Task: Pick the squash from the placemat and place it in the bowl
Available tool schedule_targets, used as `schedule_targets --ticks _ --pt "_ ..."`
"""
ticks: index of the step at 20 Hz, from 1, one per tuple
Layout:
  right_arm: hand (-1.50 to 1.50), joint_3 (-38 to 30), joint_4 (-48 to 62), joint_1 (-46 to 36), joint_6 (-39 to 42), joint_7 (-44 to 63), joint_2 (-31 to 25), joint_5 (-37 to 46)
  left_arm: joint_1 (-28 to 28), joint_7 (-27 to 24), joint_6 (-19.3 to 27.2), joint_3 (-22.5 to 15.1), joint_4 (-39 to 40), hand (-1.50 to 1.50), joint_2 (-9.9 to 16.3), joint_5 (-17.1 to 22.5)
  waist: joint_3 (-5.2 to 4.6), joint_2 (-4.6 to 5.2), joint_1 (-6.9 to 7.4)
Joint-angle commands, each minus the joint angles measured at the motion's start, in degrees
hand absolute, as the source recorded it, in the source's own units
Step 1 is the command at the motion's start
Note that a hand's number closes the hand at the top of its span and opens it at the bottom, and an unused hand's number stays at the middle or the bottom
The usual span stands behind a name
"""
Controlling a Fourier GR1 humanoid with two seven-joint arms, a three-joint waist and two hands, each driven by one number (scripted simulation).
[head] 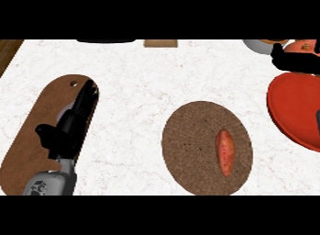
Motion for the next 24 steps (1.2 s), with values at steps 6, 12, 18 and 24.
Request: schedule_targets --ticks 6,12,18,24 --pt "1.50 -6.98 18.10 2.42 -7.27 -13.43 -4.09 0.38 0.97 -0.66 -0.86 -0.14 -1.09 0.00 0.26 -0.11 0.03 0.05 0.28" --pt "1.50 -9.92 28.09 5.41 -13.29 -21.20 -4.89 0.33 -2.62 -1.98 -0.10 1.13 3.95 0.00 -0.85 0.05 0.02 0.04 -0.06" --pt "1.50 -15.13 39.55 7.42 -11.85 -32.90 -6.29 -8.40 2.18 -1.42 -1.11 0.46 -0.64 0.00 -0.20 0.45 0.07 0.00 0.46" --pt "-1.50 -21.24 47.50 6.66 -5.54 -44.65 -7.40 -18.95 0.12 -1.34 -0.63 0.77 0.41 0.00 0.26 -0.61 0.09 0.07 0.19"
